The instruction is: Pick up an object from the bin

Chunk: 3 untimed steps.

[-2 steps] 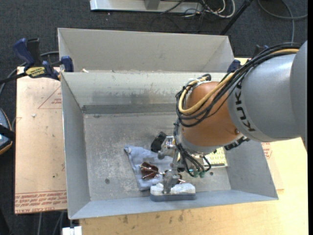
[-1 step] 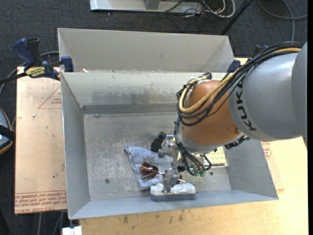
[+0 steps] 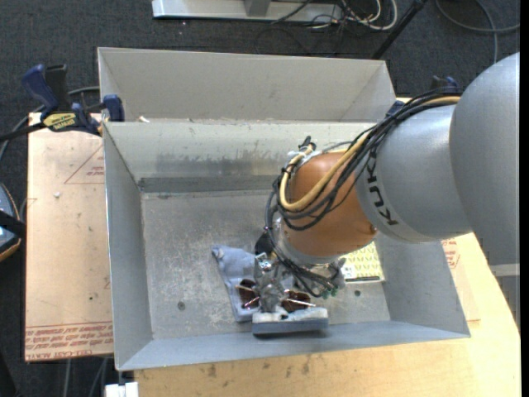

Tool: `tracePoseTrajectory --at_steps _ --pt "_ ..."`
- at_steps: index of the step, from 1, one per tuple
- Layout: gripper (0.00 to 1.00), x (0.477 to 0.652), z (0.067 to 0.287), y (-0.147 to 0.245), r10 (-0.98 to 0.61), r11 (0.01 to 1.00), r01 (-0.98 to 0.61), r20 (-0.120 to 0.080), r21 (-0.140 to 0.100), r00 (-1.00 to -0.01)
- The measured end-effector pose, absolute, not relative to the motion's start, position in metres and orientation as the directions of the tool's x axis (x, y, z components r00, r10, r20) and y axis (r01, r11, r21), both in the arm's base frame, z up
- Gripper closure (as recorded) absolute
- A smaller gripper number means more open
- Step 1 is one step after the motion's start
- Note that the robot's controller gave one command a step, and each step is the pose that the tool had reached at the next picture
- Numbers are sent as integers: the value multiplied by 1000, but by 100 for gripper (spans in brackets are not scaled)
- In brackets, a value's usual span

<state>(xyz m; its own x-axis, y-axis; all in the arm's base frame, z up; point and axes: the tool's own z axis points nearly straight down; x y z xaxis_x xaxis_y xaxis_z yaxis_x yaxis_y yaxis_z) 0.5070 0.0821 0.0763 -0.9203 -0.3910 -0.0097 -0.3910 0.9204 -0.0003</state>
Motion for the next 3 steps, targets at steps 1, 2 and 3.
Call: tracePoseTrajectory --at_steps 1,2,3 --pt "100 507 76 82 -391 920 -391 -10 0 -920" --pt "100 514 122 88 -389 921 -389 4 2 -921" --pt "100 519 166 88 -386 923 -386 -6 0 -923"
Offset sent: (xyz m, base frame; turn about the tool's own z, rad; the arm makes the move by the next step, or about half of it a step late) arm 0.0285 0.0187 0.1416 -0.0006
